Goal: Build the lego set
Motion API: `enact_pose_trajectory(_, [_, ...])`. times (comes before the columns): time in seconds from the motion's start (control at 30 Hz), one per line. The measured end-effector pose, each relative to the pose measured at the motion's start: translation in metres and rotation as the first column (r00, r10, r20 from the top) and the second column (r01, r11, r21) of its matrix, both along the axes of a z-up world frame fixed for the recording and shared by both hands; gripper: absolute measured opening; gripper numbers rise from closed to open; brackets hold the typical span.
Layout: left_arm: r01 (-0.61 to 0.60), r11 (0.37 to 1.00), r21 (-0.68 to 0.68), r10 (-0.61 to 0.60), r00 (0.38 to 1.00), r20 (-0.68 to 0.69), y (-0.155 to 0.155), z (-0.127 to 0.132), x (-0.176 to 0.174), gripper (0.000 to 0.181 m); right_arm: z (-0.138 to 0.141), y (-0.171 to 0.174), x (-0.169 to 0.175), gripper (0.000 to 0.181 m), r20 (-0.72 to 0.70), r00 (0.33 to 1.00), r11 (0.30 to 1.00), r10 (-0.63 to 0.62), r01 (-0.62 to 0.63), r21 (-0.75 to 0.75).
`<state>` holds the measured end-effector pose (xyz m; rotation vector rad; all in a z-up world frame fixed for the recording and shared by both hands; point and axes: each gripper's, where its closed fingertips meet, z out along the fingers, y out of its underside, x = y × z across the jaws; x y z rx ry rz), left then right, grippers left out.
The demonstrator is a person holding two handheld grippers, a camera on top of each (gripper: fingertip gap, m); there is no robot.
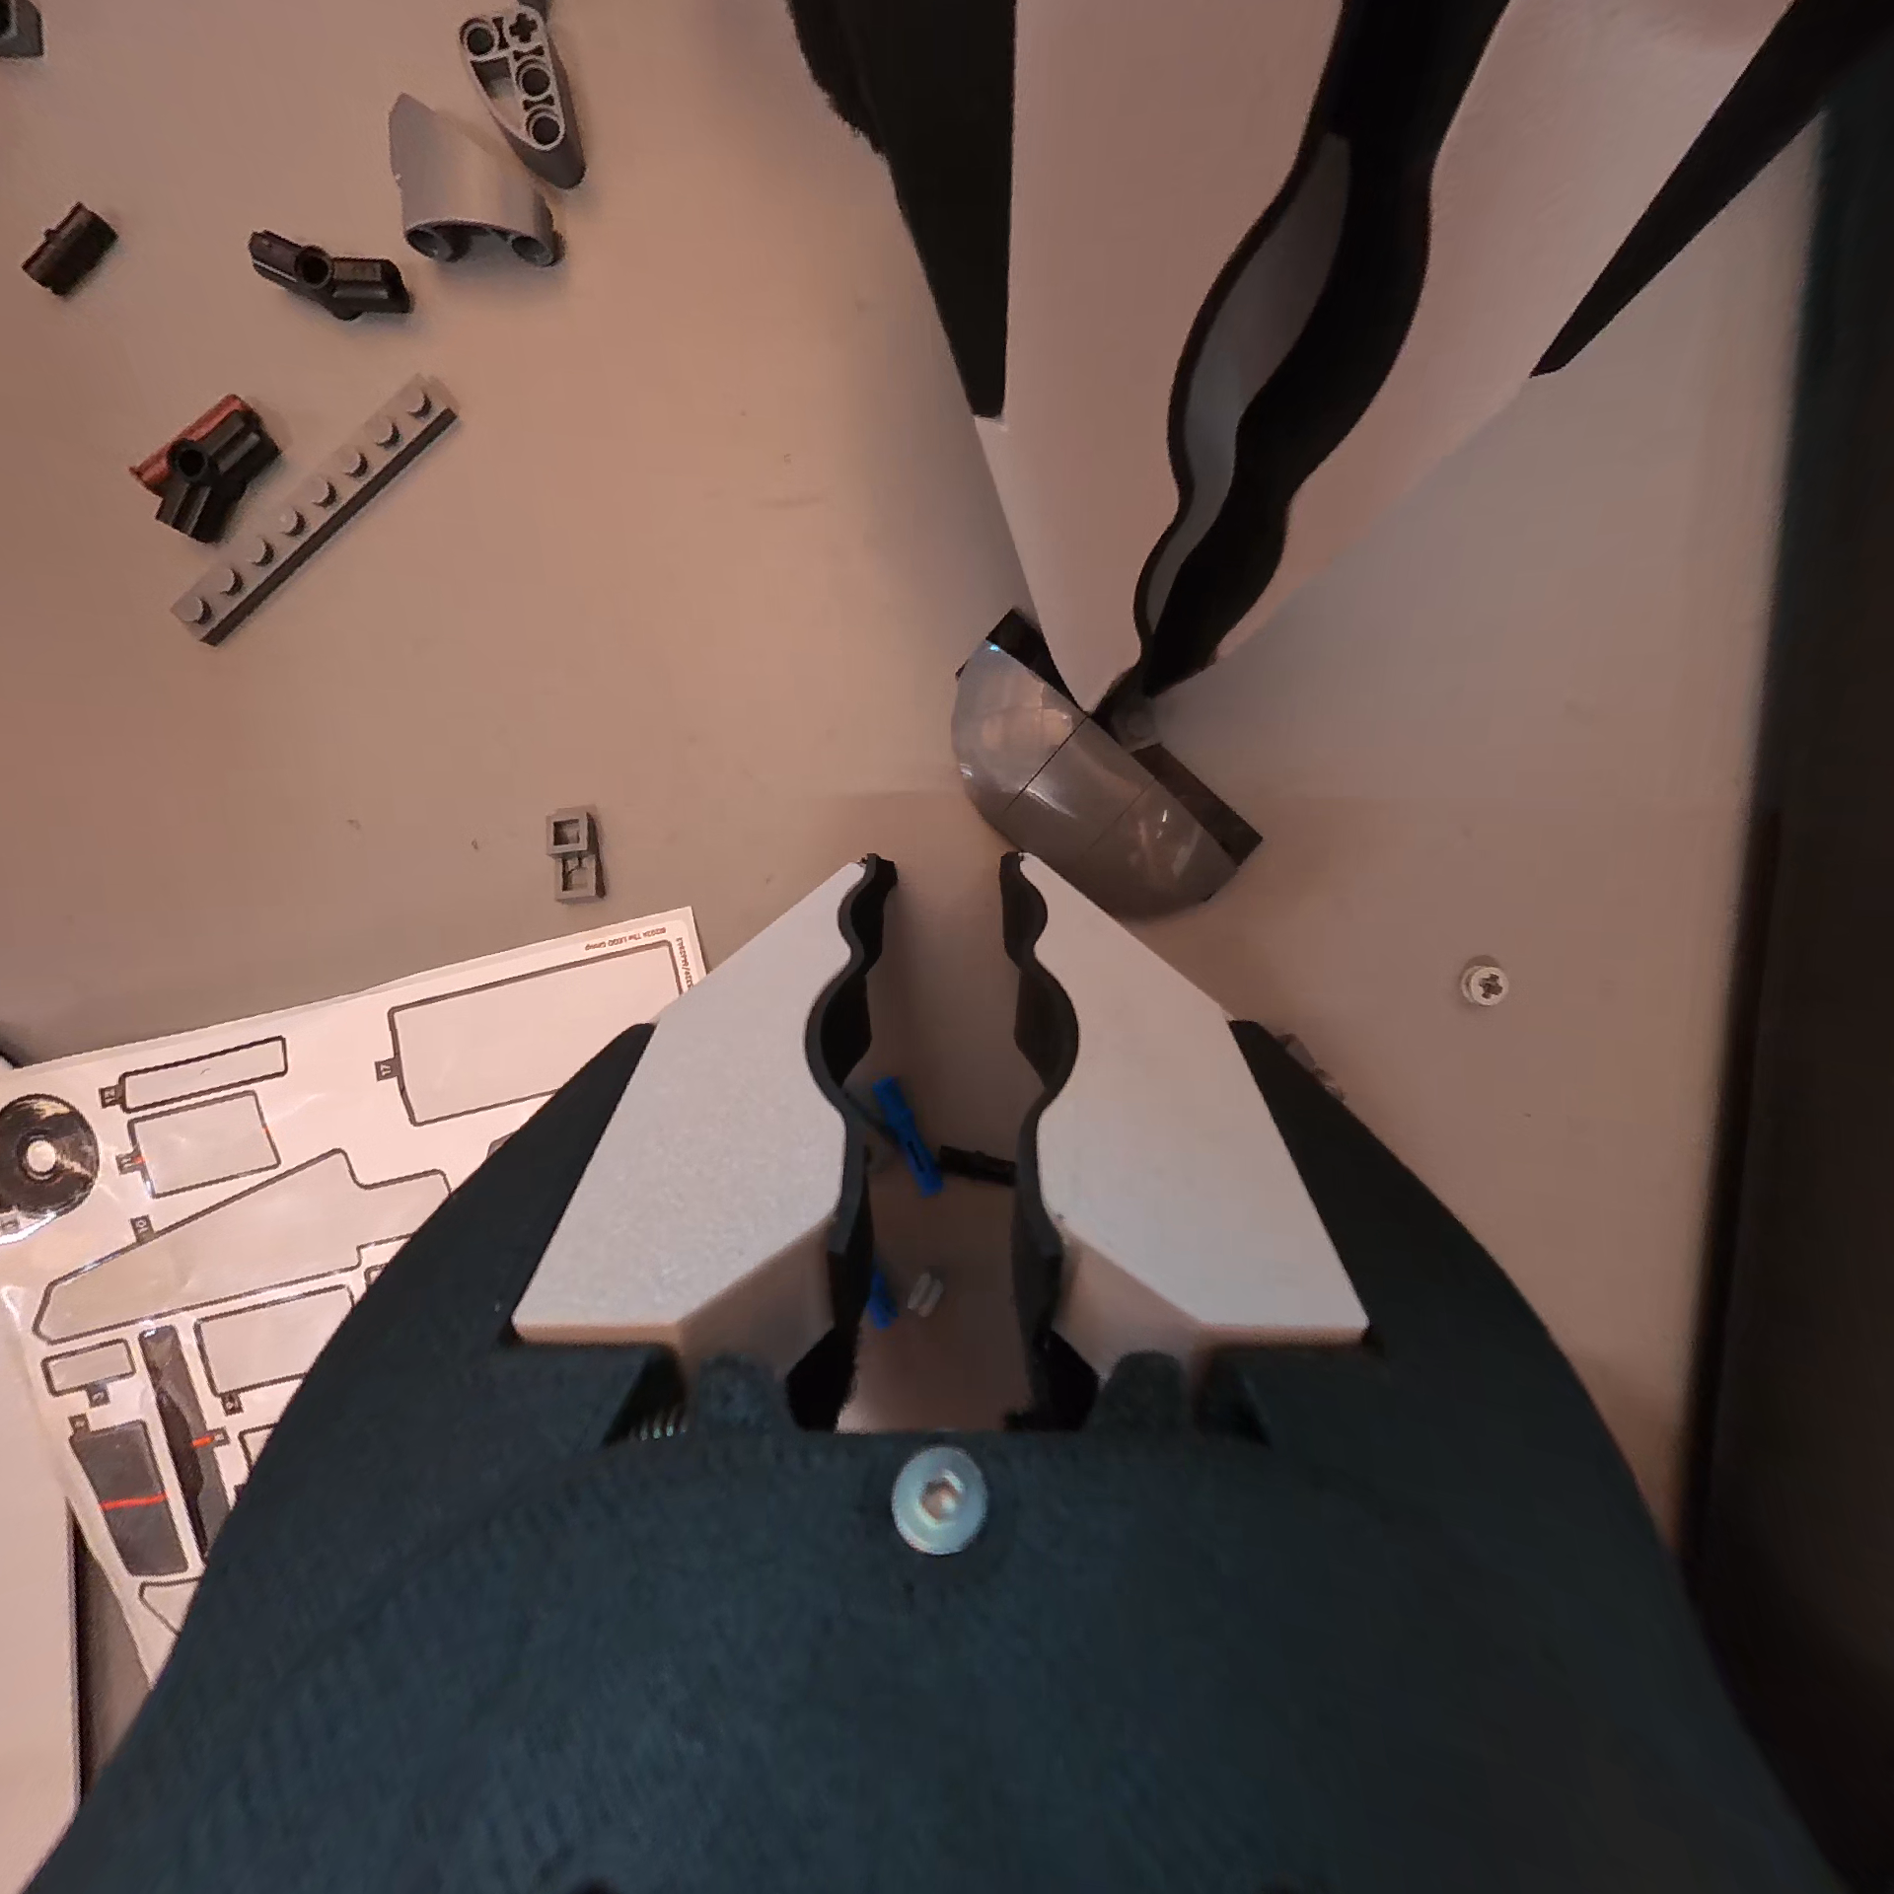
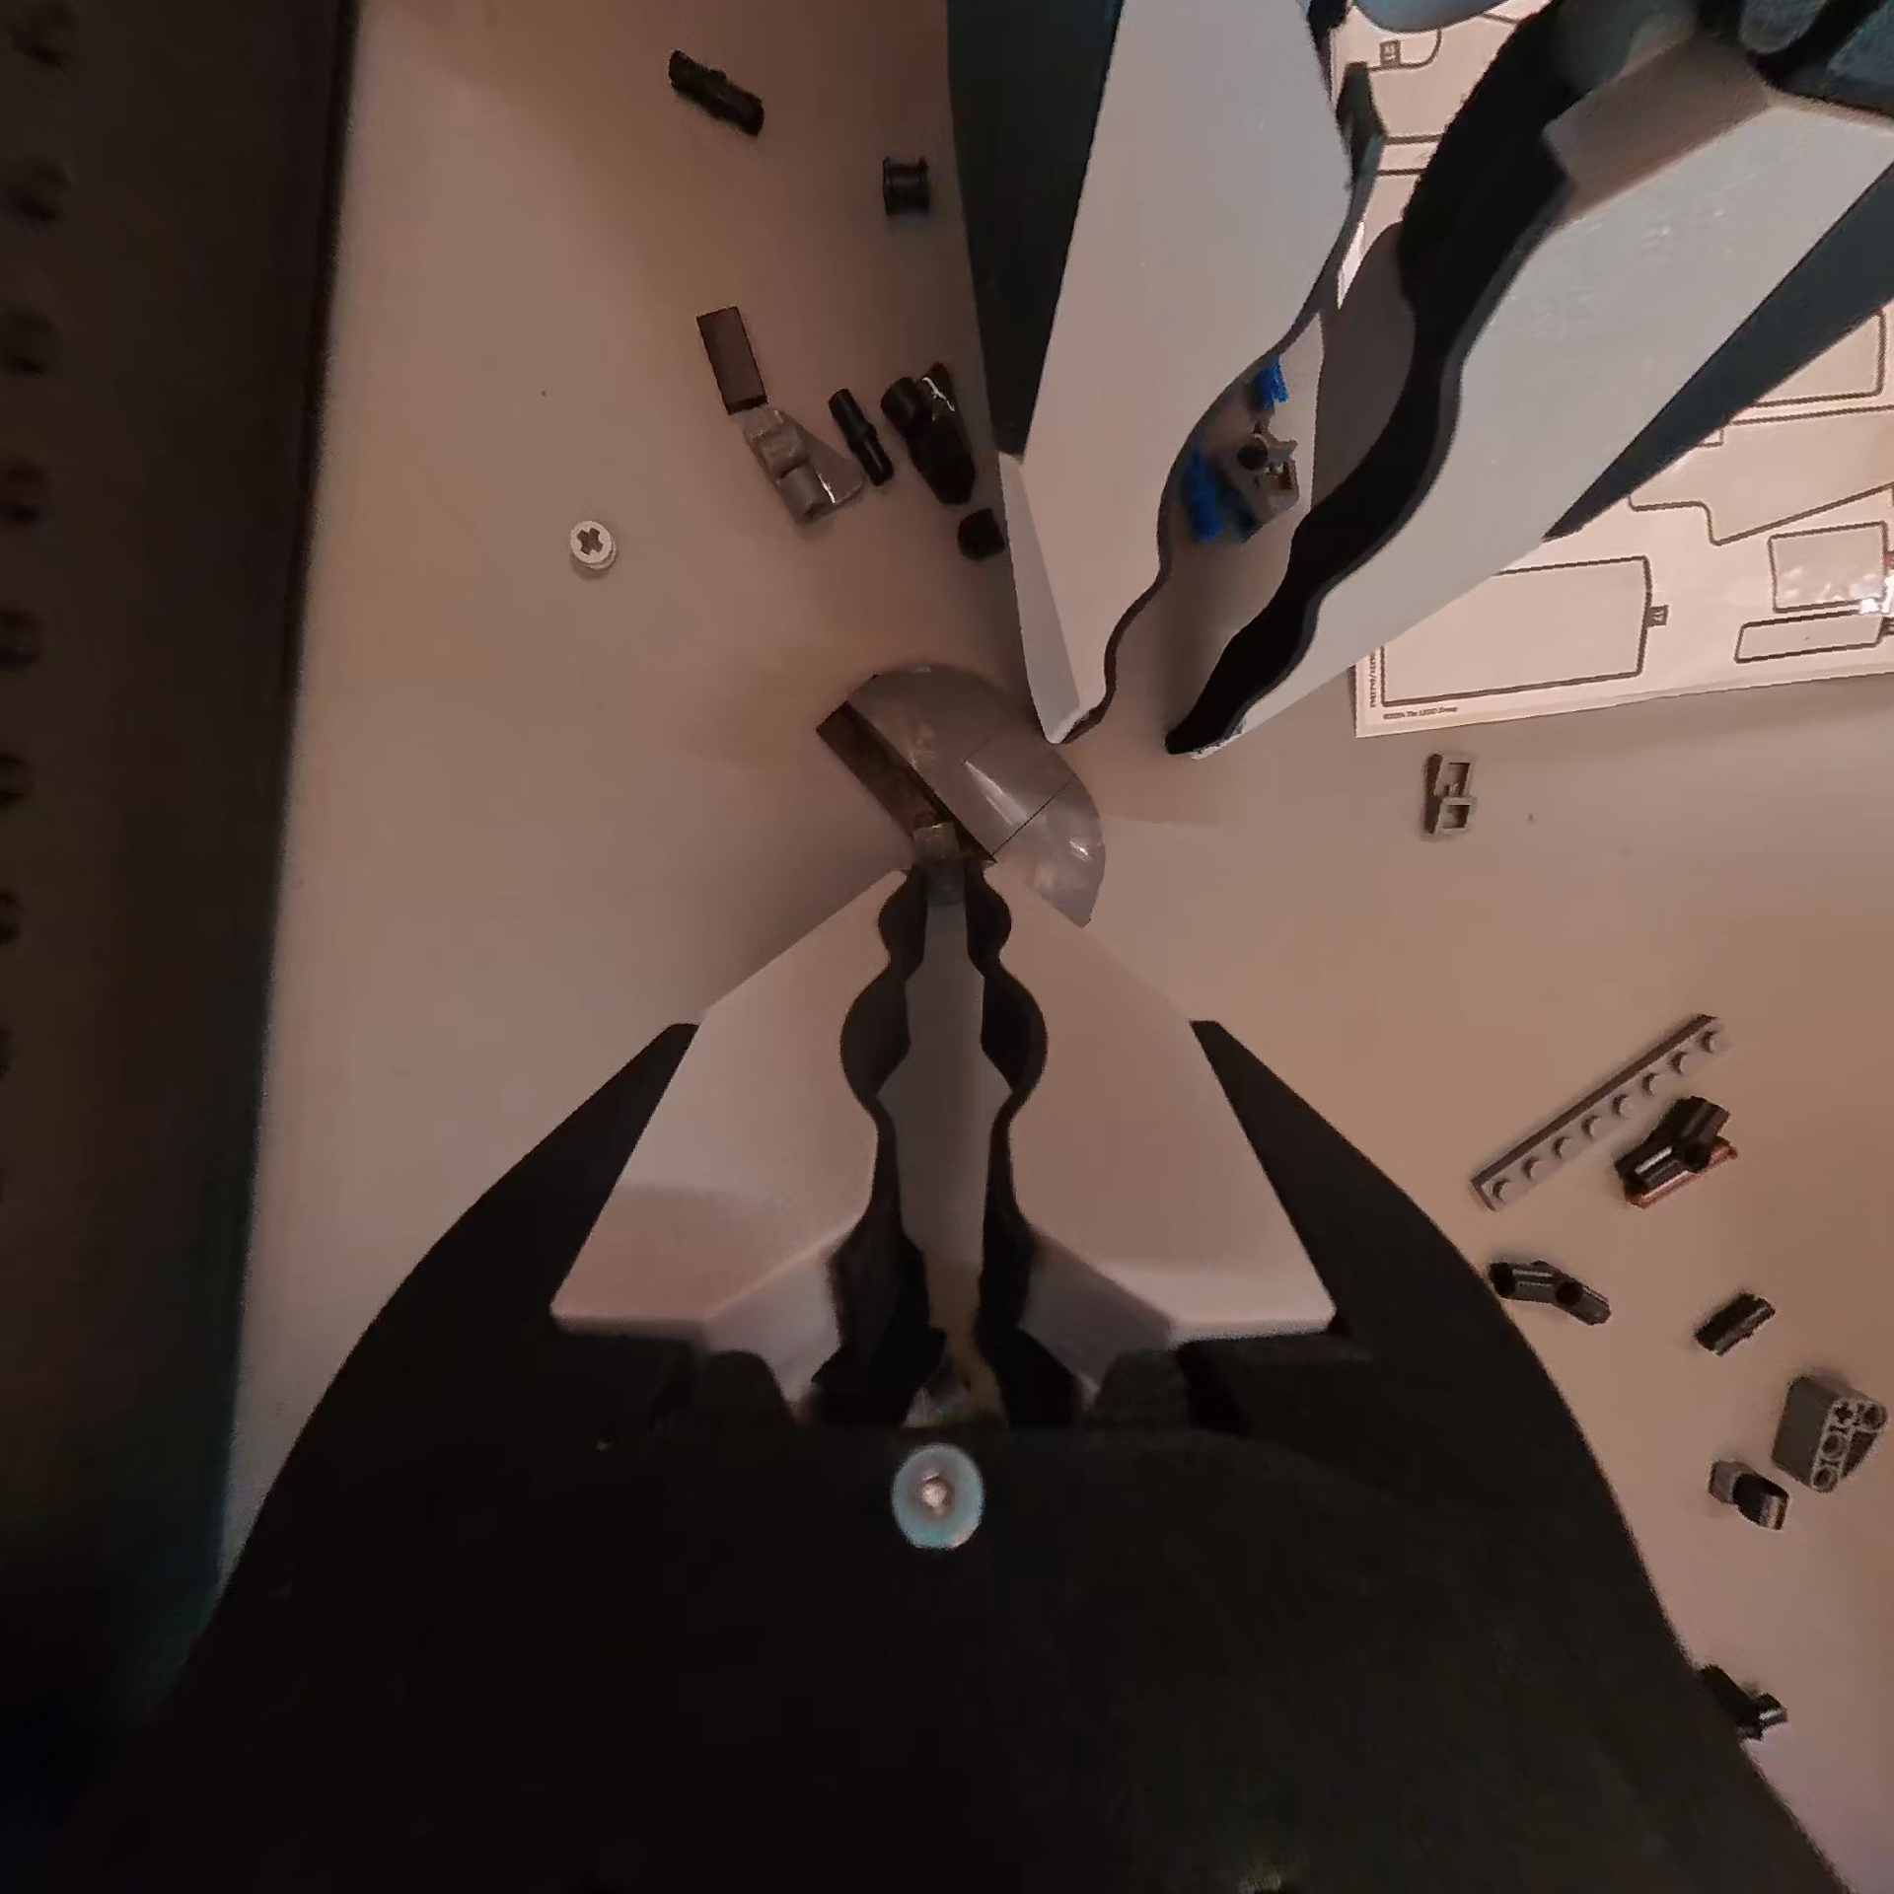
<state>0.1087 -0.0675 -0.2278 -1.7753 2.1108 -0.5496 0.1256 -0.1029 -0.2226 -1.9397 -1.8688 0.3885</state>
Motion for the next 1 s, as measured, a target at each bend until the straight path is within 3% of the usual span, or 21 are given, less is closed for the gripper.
enact_pose_trajectory(1.0, [0.003, 1.000, -0.002, -0.003, 1.000, 0.002, -0.0003, 0.0002, 0.0000, 0.023, 0.0030, 0.0060, 0.0028, 0.012, 0.023, 0.999, 0.998, -0.042, 0.042, 0.037])
